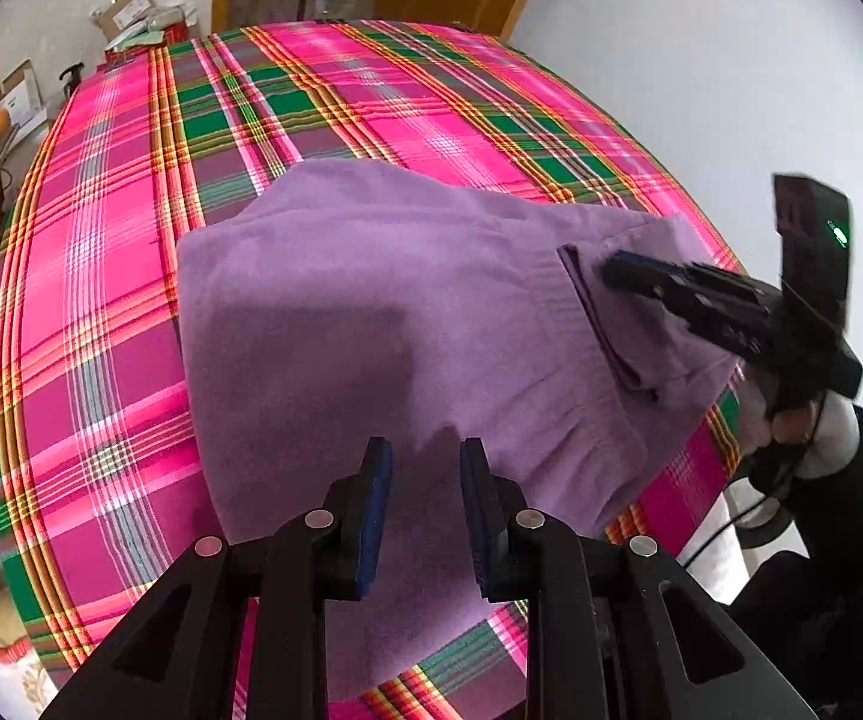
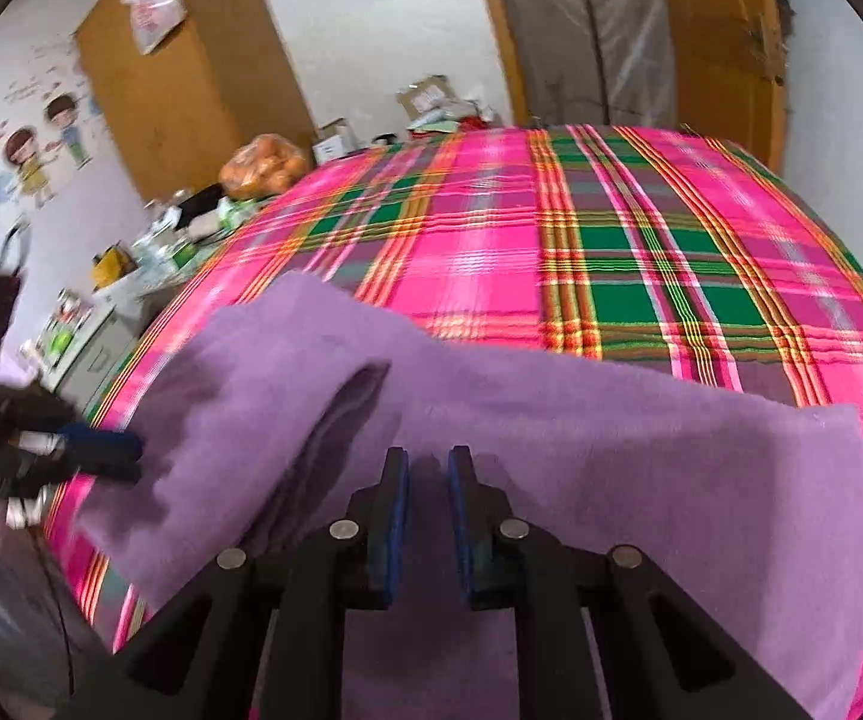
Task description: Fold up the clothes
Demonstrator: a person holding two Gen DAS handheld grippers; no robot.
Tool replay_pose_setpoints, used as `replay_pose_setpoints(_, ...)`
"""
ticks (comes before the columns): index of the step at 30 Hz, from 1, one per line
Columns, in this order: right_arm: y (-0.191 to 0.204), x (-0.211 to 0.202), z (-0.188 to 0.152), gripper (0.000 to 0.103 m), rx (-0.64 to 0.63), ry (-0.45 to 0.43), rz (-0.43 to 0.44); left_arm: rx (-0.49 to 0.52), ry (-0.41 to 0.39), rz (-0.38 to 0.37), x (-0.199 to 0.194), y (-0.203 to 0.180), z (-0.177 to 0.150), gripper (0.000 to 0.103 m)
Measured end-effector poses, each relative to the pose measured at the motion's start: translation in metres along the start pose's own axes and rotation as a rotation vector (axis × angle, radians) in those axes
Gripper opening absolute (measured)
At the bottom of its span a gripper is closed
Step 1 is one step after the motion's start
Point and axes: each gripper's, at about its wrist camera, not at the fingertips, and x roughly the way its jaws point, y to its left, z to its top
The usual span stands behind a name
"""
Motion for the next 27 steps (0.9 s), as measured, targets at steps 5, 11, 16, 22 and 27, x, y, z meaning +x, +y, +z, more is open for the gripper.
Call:
replay_pose_setpoints(5, 0.013, -0.017, -0.038, 0.015, -0.085, -0.008, -0.007, 0.015, 0.017, -0.001, 0.005, -0.007, -0.002, 0.024)
replay_pose_setpoints(11, 0.015, -0.026, -0.051, 0.015, -0.086, -0.014, -0.018, 0.06, 0.005, -0.015, 0.006, -0.026, -0.005, 0.024)
replay_pose_setpoints(16, 0.007, -0.03, -0.058, 0.015, -0.059, -0.019, 0.014, 0.093, 0.022, -0.021, 0.012, -0.041, -0.01, 0.024)
replay_pose_setpoints(22, -0.015, -0.051, -0.056, 0.012, 0.038, -0.043, -0.038, 0.133, 0.069, 0.014, 0.024, -0.053, -0.016, 0.024)
replay_pose_setpoints(27, -0.05, -0.061, -0.063, 0.003, 0.136, -0.049, -0.035, 0.126, 0.072, 0.013, 0.026, -0.052, -0.014, 0.025)
